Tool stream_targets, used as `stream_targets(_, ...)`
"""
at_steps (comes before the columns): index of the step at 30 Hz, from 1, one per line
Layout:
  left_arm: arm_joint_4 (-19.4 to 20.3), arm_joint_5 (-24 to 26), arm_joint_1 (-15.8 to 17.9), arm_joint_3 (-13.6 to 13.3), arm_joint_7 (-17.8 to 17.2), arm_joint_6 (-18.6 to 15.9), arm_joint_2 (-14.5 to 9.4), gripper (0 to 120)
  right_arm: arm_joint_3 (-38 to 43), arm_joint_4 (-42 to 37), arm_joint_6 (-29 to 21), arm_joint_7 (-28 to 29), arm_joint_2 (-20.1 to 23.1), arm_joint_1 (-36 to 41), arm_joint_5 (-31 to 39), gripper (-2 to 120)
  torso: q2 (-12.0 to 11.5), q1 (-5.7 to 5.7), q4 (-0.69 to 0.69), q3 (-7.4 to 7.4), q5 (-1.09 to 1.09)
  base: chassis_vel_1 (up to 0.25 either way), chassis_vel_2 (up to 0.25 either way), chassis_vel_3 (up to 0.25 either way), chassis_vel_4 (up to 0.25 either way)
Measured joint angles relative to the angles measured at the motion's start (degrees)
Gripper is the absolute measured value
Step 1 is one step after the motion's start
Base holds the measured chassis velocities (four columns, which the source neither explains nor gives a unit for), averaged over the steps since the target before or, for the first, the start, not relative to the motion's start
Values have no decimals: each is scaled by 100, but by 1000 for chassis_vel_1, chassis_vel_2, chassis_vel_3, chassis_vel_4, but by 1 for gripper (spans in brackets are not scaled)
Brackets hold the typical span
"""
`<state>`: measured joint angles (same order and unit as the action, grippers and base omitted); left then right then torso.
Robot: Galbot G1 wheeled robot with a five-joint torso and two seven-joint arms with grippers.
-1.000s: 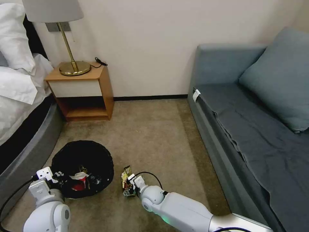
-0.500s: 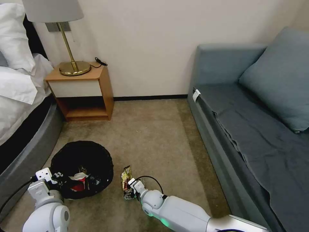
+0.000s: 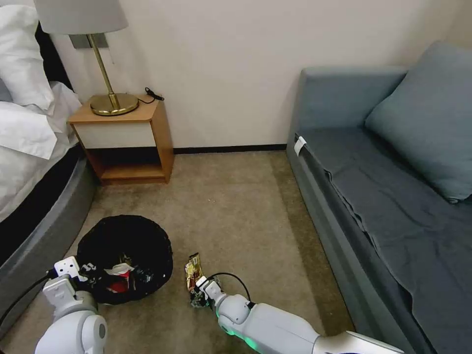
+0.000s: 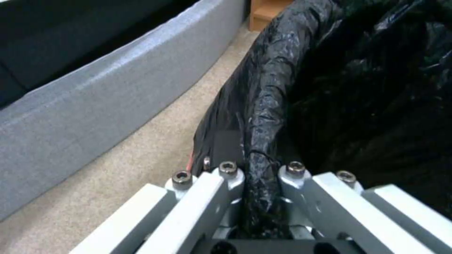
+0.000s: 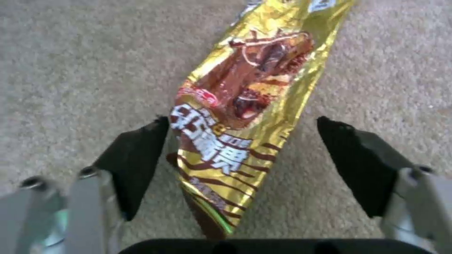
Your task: Pick up the trash bin, then pick up the garbage on the floor and place it into the trash bin.
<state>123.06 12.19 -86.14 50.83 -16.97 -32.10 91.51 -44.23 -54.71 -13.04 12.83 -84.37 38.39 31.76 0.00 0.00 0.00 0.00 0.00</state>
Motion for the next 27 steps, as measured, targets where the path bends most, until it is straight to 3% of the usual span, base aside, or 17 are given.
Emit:
stream_targets(3,4,-11,-9,-3,3,0,0,3,-60,50,79,-54,-22,29,-77,67,0,0,0,0,0,0,0,0,0)
stream_targets(5,6,-11,-10,-3,4,1,0,3,-66,58,85,-58,-25,31,-86,66,0,0,0,0,0,0,0,0,0)
stream_targets(10,27,-26,-13,-11,8,2,8,3,-93,163,177,-115,-62,49,-174,45,0,0,0,0,0,0,0,0,0)
stream_targets(23,-30,-98,2,-35,37,57,53,3,-76,292,349,-157,-80,56,-293,30,0,0,0,0,0,0,0,0,0)
stream_targets(27,-38,-101,17,-42,40,57,58,3,-70,312,412,-180,-66,56,-333,20,0,0,0,0,0,0,0,0,0)
